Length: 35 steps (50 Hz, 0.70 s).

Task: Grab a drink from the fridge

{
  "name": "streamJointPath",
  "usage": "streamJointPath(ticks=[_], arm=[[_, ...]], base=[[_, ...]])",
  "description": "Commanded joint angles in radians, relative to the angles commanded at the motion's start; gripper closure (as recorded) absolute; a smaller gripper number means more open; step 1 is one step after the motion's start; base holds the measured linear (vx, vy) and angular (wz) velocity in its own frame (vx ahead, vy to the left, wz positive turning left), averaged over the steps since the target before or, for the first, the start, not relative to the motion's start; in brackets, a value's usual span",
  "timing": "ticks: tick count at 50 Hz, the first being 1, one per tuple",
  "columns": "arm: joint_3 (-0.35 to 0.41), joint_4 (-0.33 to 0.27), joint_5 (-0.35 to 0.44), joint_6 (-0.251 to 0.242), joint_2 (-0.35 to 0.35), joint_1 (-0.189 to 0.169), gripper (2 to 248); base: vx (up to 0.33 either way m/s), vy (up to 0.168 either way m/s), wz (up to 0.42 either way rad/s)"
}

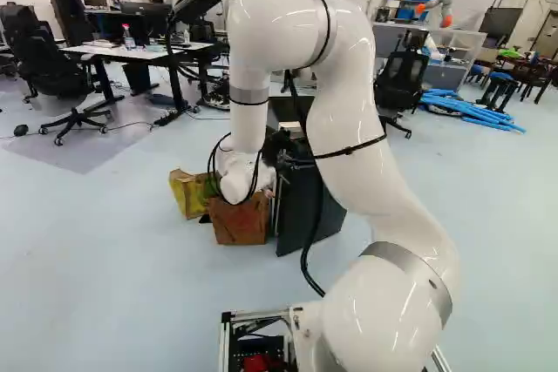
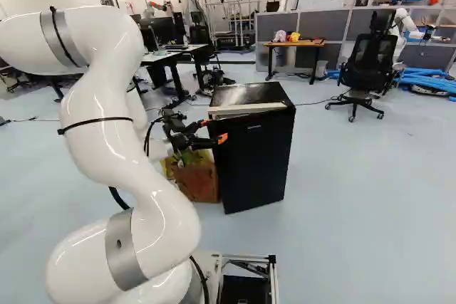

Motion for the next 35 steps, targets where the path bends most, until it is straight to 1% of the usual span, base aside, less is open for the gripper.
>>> streamJointPath(ticks=[35], arm=[[0.084, 0.107, 0.000, 0.000, 0.035, 0.032, 3]], base=[[0.000, 0.000, 0.000]])
